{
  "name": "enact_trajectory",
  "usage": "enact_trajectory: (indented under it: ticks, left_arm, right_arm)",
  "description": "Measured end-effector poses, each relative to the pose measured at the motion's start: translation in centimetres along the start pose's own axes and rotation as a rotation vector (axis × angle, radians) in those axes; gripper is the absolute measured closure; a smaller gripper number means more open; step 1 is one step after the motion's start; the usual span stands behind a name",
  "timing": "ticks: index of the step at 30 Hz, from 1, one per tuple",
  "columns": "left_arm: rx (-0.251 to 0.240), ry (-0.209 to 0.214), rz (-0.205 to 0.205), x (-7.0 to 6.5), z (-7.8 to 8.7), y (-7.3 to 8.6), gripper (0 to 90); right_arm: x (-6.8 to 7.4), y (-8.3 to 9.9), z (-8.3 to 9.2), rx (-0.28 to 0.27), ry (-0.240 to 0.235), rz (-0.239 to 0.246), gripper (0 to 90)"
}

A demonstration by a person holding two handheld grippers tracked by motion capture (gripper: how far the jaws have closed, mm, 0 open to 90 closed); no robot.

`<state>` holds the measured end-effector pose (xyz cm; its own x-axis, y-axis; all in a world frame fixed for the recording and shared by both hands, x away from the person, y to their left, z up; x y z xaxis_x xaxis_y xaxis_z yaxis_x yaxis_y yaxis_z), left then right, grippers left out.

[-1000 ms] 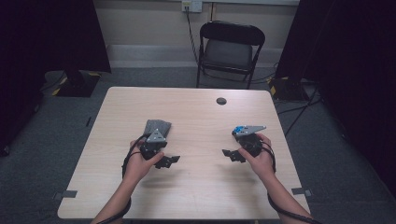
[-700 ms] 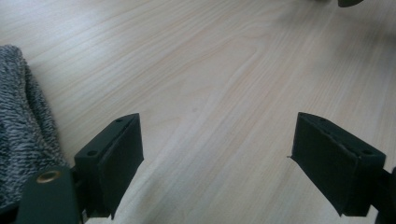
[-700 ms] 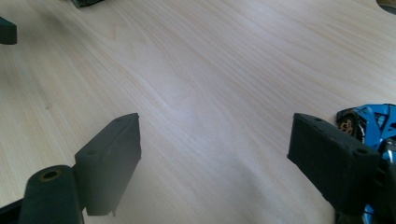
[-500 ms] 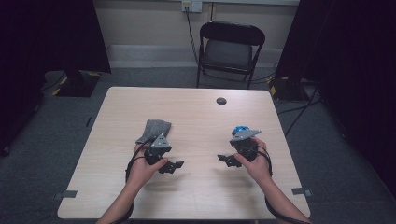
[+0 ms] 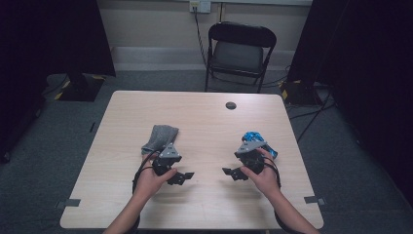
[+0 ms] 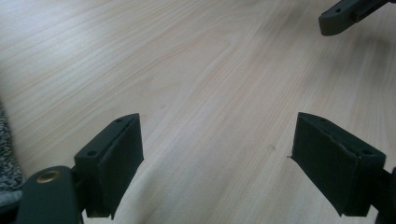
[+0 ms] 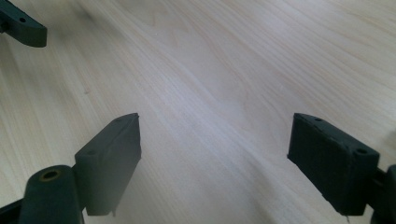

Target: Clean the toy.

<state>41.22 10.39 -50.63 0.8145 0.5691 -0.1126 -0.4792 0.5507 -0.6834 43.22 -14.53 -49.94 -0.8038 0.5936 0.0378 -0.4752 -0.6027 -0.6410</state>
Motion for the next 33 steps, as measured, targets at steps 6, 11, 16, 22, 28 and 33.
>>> enact_trajectory:
  ticks: [6, 11, 16, 22, 28, 33]
  left_arm:
    - [0.014, 0.008, -0.003, -0.6, -0.5, 0.4, 16.1]
    - [0.017, 0.014, -0.012, -1.0, -0.6, 0.4, 16.1]
    - [0.019, 0.019, -0.017, -1.4, -0.8, 0.4, 16.1]
    - [0.016, 0.023, -0.029, -1.9, -0.8, 0.3, 16.1]
    - [0.014, 0.033, -0.039, -2.4, -0.9, 0.2, 16.1]
    - [0.019, 0.038, -0.045, -2.7, -1.1, 0.3, 16.1]
  right_arm:
    - [0.3, 0.4, -0.2, 0.002, -0.008, -0.003, 16.3]
    - [0.7, 1.0, -0.4, -0.002, -0.026, -0.007, 16.3]
    - [1.2, 1.3, -0.4, 0.004, -0.03, 0.005, 16.3]
    - [1.8, 1.5, -0.5, 0.007, -0.045, 0.012, 16.3]
    - [2.3, 1.8, -0.7, 0.014, -0.06, 0.019, 16.3]
    - [2.6, 2.0, -0.8, 0.021, -0.065, 0.025, 16.3]
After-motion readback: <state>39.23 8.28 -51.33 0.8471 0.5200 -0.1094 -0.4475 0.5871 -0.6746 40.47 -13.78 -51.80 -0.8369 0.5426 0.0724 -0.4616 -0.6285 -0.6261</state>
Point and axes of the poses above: each handheld gripper's, and its own axes: z roughly backward along the jaws, y roughly out of its underside, x roughly to its left, the point moved 5 cm from there along -z, roughly forward along the jaws, and after that the axes turned 7 degrees about x, right-handed, at the moved point
